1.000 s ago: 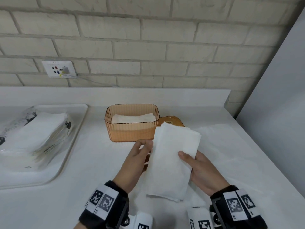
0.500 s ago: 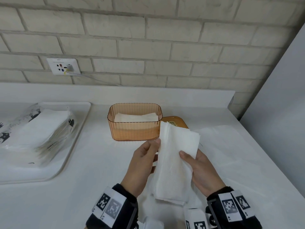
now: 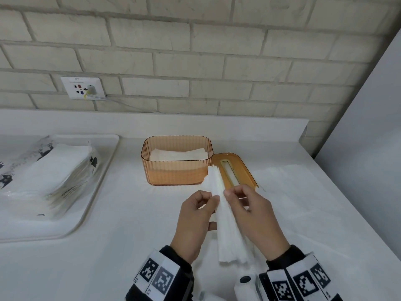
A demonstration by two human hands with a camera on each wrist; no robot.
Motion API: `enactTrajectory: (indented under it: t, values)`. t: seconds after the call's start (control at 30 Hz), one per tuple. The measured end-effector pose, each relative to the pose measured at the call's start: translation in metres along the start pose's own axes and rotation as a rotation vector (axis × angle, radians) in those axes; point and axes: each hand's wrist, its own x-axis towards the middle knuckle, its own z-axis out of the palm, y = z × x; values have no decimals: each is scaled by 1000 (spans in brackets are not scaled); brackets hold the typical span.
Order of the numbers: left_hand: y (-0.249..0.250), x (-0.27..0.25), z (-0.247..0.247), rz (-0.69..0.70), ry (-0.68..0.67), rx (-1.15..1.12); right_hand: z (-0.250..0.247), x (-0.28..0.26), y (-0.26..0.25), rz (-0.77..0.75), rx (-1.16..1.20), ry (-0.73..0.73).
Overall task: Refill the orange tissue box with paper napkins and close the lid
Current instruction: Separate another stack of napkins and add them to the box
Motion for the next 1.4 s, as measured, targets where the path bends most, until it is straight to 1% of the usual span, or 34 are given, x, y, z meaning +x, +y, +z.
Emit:
enactTrajectory:
  t: [0.1,0.27,0.4,0.53,0.63,0.73,0.77,0.83,0.93,1.03,1.13,1.23,1.33,1.4]
  values:
    - [0,0,0,7,19,-1,-2,-1,-7,7,-26,-42]
    - [2,-2,-2,-45,13,-78,-4,1,-4,-4,-111,-43]
    - [2,-2,-3,-60,38,-91,-3,0,-6,23,-46,-28]
    - [5,-2,-3,-101,30,-141,0,1,-6,13,-96,-73]
    - [4,-2,-3,-99,50,-124,0,4,-1,5,-135,-39]
    - [1,0,-4,-95,107,-76,-4,7,4,17,-155,44]
    - [0,1,-5,-91,126,-64,-5,8,3,7,-162,72]
    - [-1,3,-4,-81,146,-50,-4,8,-2,-63,-187,100]
    - [-1,3,0,-53,128,-37,4,4,-9,-186,-277,61]
    - [0,1,3,-22,127,-16,13,0,-6,-270,-350,23]
    - [-1,1,2,-5,148,-5,17,-2,-4,-300,-397,25]
    - [-1,0,2,10,167,1,20,-3,-4,-319,-395,21]
    - [1,-1,3,33,166,-16,20,-5,-5,-329,-329,6]
    - [3,-3,3,45,149,-49,19,-6,-5,-285,-252,-20]
